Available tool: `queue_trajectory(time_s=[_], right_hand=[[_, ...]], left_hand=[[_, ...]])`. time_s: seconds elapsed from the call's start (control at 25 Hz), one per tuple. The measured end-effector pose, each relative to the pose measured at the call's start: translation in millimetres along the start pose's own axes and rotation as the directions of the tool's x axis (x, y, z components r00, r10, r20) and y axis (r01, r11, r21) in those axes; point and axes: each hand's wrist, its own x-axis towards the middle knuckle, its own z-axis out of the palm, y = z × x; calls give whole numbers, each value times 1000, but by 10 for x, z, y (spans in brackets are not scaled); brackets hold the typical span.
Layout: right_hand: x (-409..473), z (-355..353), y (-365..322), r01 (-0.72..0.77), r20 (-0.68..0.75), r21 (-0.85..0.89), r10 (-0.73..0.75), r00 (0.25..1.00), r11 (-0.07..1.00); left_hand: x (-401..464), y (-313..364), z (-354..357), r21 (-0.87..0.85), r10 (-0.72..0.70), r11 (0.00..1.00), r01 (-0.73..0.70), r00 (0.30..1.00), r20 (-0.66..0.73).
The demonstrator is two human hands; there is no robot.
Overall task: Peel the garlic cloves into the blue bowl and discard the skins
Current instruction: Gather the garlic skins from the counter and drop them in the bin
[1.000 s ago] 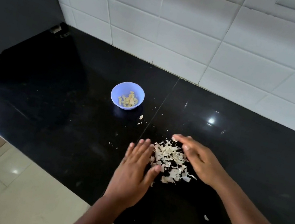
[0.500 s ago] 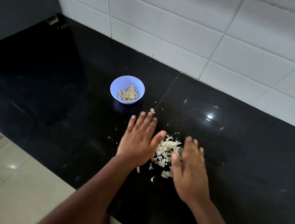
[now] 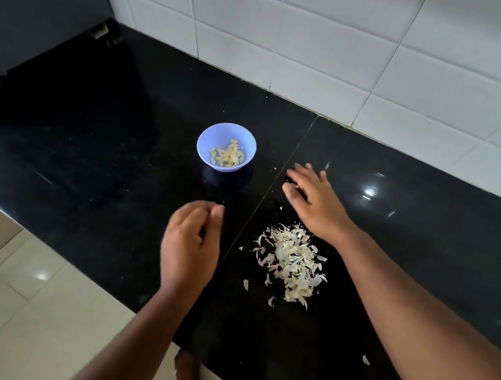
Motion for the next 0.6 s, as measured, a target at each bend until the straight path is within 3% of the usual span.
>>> queue_trajectory(time_s=[0.08, 0.12, 0.24, 0.32, 0.4, 0.52, 0.6], right_hand=[[-169, 99, 72, 132, 121, -121, -118, 986, 984], [-303, 144, 94, 181, 166, -114, -161, 973, 977], [-729, 168, 93, 191, 221, 68, -202, 954, 979], [-1002, 72, 122, 74, 187, 210, -114, 976, 975], [-1234, -27, 219, 5, 102, 211, -27, 994, 978], [-1420, -68, 211, 37, 135, -3, -36, 990, 999], [-1410, 26, 41, 140, 215, -145, -107, 971, 980]], left_hand=[[105, -94, -7, 239, -122, 967, 92, 986, 117], [120, -117, 39, 378, -163, 923, 73, 963, 213], [26, -25, 273, 535, -144, 837, -115, 897, 417], [-108, 169, 430, 458, -93, 871, -176, 856, 508], [-277, 333, 545, 296, 31, 924, -243, 818, 575], [-447, 429, 588, -19, 220, 964, -266, 754, 619], [-458, 381, 547, -199, 208, 974, -112, 791, 575]])
